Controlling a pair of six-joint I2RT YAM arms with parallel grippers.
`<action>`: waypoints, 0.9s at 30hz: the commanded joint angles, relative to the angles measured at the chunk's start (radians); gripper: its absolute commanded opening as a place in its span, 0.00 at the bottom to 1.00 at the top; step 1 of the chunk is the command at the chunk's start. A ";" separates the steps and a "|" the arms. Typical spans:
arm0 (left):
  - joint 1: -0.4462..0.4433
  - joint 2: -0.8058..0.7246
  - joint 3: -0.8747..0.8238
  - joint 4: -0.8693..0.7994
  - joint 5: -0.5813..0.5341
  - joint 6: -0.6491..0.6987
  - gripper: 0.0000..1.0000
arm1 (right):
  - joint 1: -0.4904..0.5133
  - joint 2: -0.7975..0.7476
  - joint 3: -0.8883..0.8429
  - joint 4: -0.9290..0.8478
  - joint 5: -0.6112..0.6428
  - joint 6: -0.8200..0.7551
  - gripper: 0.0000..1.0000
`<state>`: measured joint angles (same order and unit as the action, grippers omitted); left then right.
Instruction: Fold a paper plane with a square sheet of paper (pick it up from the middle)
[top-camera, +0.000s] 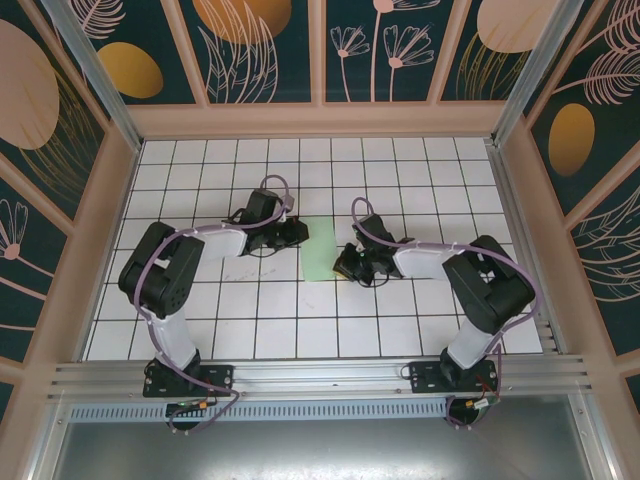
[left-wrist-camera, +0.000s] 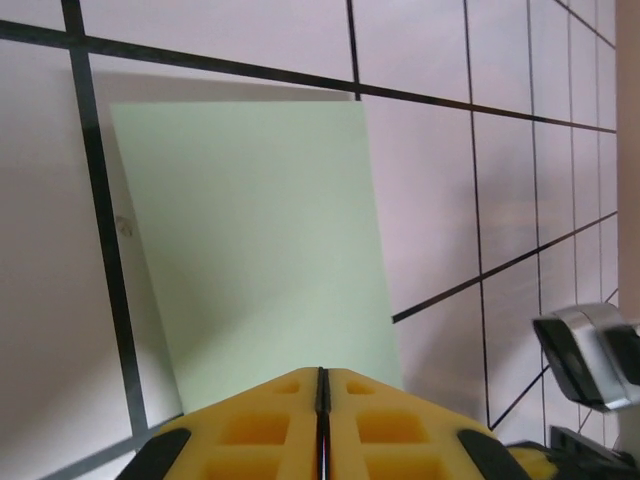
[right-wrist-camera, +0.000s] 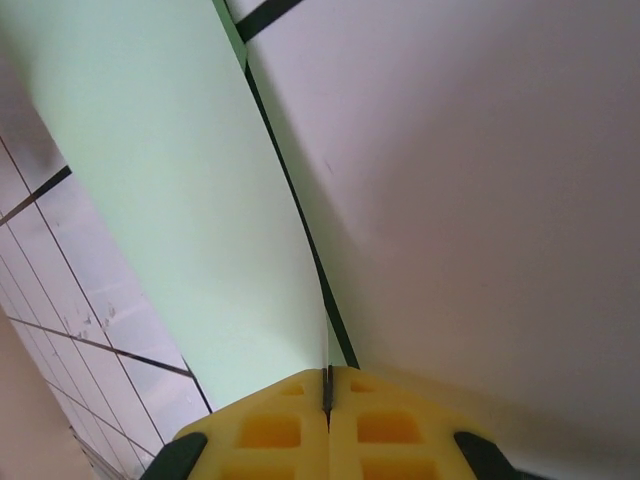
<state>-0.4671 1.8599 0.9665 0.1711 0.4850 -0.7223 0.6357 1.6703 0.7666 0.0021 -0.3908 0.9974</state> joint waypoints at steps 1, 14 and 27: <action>-0.004 0.050 0.034 -0.035 -0.008 0.024 0.10 | -0.002 -0.052 -0.023 -0.035 -0.006 -0.010 0.06; -0.005 0.105 0.040 -0.082 -0.041 0.050 0.06 | -0.007 -0.073 -0.029 -0.010 0.011 0.014 0.21; -0.005 0.117 0.031 -0.088 -0.041 0.061 0.05 | -0.008 -0.072 -0.007 0.004 0.015 0.005 0.09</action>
<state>-0.4671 1.9404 0.9916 0.1226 0.4633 -0.6846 0.6346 1.6253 0.7506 -0.0032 -0.3897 1.0050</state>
